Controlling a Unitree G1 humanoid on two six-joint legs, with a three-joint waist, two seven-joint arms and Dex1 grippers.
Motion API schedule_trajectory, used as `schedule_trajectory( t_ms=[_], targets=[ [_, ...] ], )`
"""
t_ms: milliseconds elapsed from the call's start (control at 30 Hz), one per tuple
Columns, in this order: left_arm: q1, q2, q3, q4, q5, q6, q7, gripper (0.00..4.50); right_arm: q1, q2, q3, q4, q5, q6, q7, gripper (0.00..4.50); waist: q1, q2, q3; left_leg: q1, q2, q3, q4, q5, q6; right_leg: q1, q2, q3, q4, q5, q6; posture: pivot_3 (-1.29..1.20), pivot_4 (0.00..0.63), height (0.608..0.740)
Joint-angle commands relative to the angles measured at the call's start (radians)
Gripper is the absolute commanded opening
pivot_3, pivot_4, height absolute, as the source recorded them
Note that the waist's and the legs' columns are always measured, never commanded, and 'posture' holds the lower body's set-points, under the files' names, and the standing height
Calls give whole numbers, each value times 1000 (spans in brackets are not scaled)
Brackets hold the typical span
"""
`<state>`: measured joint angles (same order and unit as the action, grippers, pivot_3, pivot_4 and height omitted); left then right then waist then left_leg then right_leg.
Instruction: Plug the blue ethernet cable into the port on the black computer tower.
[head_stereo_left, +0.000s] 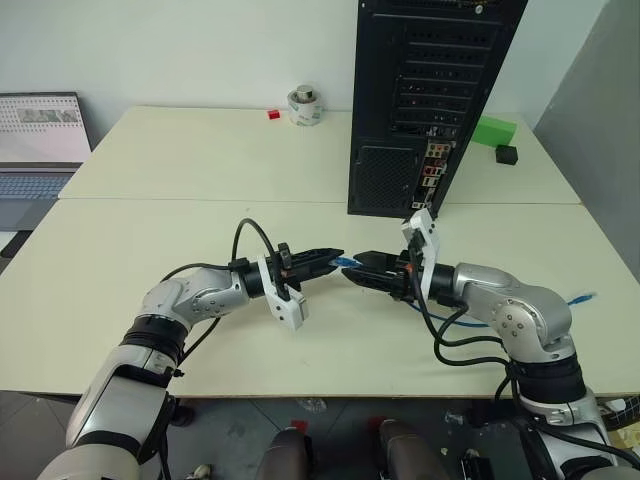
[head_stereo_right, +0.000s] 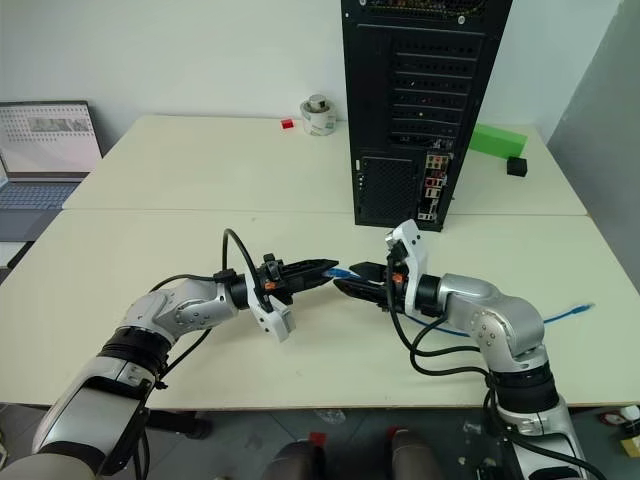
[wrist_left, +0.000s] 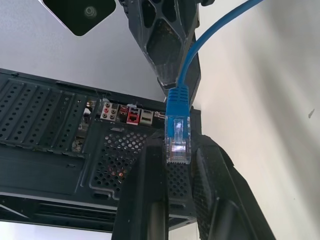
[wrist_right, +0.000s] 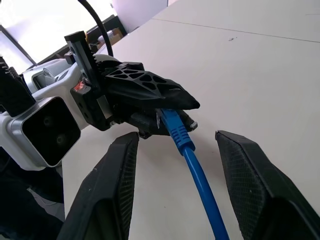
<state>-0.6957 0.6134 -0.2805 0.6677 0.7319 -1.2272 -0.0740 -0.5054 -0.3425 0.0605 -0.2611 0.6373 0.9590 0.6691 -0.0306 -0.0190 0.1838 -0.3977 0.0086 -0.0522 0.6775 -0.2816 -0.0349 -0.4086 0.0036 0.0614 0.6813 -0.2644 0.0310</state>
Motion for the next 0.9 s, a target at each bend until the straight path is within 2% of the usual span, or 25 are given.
schedule_trajectory(
  t_ms=[33, 100, 133, 467, 833, 900],
  targets=[
    [-15, 12, -5, -41, -4, 3, 18, 298, -31, 24, -8, -5, 18, -12, -12, 2575, 0, 0, 0, 0, 0, 0, 0, 0, 0, 0, 0, 0, 0, 0, 0, 0, 150, 740],
    [-14, 11, -5, -42, -5, 4, 18, 298, -34, 28, -7, 0, 15, -14, -15, 2575, 0, 0, 0, 0, 0, 0, 0, 0, 0, 0, 0, 0, 0, 0, 0, 0, 150, 740],
    [-14, 11, -5, -42, -6, 5, 18, 298, -35, 29, -5, 2, 13, -15, -15, 2214, 0, 0, 0, 0, 0, 0, 0, 0, 0, 0, 0, 0, 0, 0, 0, 0, 150, 740],
    [-11, 10, -5, -49, -9, 16, 19, 296, -36, 33, -2, 10, 8, -22, -24, 101, 0, 0, 0, 0, 0, 0, 0, 0, 0, 0, 0, 0, 0, 0, 0, 0, 150, 740],
    [-8, 11, -22, -34, -32, -18, 4, 290, -51, 35, -20, 39, 20, -14, -21, 24, 0, 0, 0, 0, 0, 0, 0, 0, 0, 0, 0, 0, 0, 0, 0, 0, 150, 740],
    [-8, 13, -22, -25, -59, -21, -6, 990, -54, 30, -22, 43, 25, -11, -17, 23, 0, 0, 0, 0, 0, 0, 0, 0, 0, 0, 0, 0, 0, 0, 0, 0, 150, 740]
  ],
)
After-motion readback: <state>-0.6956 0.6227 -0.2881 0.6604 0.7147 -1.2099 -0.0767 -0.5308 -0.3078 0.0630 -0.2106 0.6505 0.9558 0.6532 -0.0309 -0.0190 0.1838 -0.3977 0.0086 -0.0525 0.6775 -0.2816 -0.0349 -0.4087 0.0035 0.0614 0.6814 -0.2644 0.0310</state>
